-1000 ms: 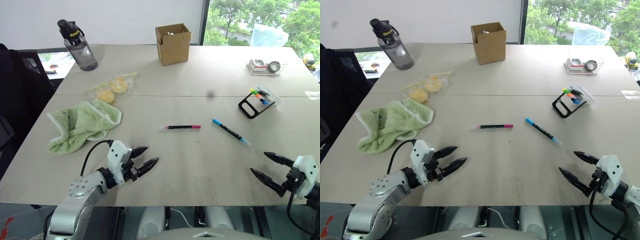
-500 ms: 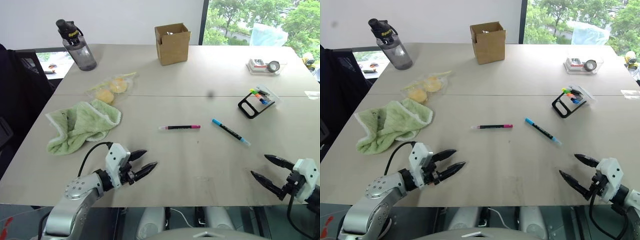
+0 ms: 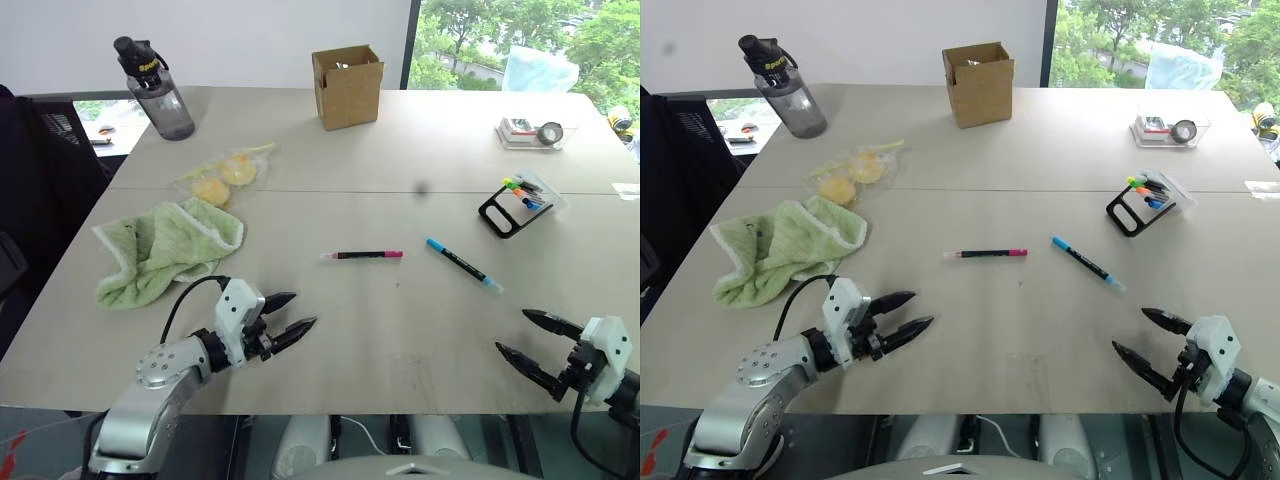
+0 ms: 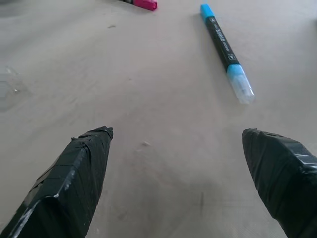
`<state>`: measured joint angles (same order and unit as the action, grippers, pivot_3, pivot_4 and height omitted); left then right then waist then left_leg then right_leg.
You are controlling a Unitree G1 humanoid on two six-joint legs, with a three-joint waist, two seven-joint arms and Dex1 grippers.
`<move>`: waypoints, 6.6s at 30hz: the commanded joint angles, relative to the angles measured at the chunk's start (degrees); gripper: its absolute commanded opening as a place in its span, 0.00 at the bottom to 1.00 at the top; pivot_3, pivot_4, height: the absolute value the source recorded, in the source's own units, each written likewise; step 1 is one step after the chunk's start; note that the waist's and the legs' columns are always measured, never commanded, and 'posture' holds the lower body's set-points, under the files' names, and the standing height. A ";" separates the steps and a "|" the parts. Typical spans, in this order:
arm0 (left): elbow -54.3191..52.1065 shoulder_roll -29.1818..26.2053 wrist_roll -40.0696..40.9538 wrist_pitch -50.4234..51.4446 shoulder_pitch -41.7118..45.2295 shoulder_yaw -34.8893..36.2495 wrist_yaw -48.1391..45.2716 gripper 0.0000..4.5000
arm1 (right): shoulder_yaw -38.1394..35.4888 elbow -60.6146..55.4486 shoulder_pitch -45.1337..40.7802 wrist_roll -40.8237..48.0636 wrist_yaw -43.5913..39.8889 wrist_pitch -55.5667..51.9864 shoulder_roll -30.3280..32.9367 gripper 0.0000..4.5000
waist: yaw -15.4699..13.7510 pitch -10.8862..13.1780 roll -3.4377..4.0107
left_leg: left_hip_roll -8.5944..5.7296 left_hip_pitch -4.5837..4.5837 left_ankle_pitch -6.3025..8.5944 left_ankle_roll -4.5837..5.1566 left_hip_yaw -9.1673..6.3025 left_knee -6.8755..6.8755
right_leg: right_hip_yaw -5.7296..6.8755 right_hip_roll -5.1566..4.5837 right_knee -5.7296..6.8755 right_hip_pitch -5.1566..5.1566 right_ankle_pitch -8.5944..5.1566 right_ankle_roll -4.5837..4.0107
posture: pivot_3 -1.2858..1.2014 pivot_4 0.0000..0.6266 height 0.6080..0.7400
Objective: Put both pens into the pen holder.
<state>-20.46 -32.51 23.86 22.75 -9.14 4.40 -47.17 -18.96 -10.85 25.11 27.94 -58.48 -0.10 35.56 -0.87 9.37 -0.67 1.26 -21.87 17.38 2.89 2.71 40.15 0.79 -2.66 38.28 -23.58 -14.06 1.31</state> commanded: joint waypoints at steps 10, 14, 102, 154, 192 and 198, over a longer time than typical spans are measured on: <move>15.13 -1.10 -1.14 -3.88 20.06 -7.64 -11.88 0.98 | 2.02 -15.46 -4.93 5.52 4.29 -10.81 1.42 1.00 | 0.03 0.02 0.00 | -0.02 -0.02 0.00 0.01 0.01 -0.02 | 0.02 0.04 -0.05 0.00 0.02 0.02 | 0.52 0.24 0.97; 27.13 0.38 -6.26 -11.58 29.54 -11.86 -15.98 0.98 | 3.85 -18.95 -6.67 5.43 7.03 -16.01 2.81 1.00 | -0.22 0.02 -0.02 | -0.04 -0.13 0.01 0.02 -0.05 -0.03 | 0.09 0.15 -0.20 0.00 0.10 0.16 | 0.52 0.24 0.97; 10.29 5.32 6.59 14.15 44.86 -9.59 -4.43 0.90 | 14.82 -3.52 -61.00 -5.93 11.93 -21.29 26.72 0.03 | 0.13 0.15 0.03 | -0.17 -0.94 -0.08 -0.12 -0.46 0.03 | -0.01 0.41 -0.37 -0.64 0.16 0.27 | 0.52 0.24 0.97; 8.41 0.24 5.41 13.33 38.04 -10.24 -6.99 0.92 | 12.10 -0.90 -39.62 -6.06 3.18 -26.55 14.03 0.99 | 0.25 0.17 0.05 | -0.29 -0.92 -0.10 -0.15 -0.44 0.11 | 0.13 0.02 -0.28 -0.56 0.24 0.39 | 0.52 0.24 0.97; 6.58 21.28 37.24 29.93 32.37 7.21 14.32 0.92 | 11.09 -6.40 -35.63 9.14 7.76 -28.69 -3.57 0.01 | 0.19 0.14 0.03 | -0.15 -0.68 -0.10 -0.14 -0.55 0.17 | 0.07 0.18 -0.20 -0.36 0.25 0.42 | 0.52 0.24 0.97; 6.66 28.12 48.06 30.80 32.71 9.47 22.40 0.92 | 13.44 -13.44 -38.83 16.56 11.44 -32.75 -8.96 0.01 | 0.10 0.13 0.02 | -0.25 -0.69 -0.10 -0.15 -0.64 0.17 | 0.16 0.10 -0.24 -0.28 0.26 0.42 | 0.52 0.24 0.97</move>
<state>-12.83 -4.71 69.12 53.48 22.79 13.23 -25.93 -5.09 -21.52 -12.70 42.23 -47.89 -32.72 26.83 -0.78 9.51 -0.65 0.99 -22.56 17.28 2.75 2.07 40.32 0.95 -2.57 38.04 -23.85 -13.80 1.72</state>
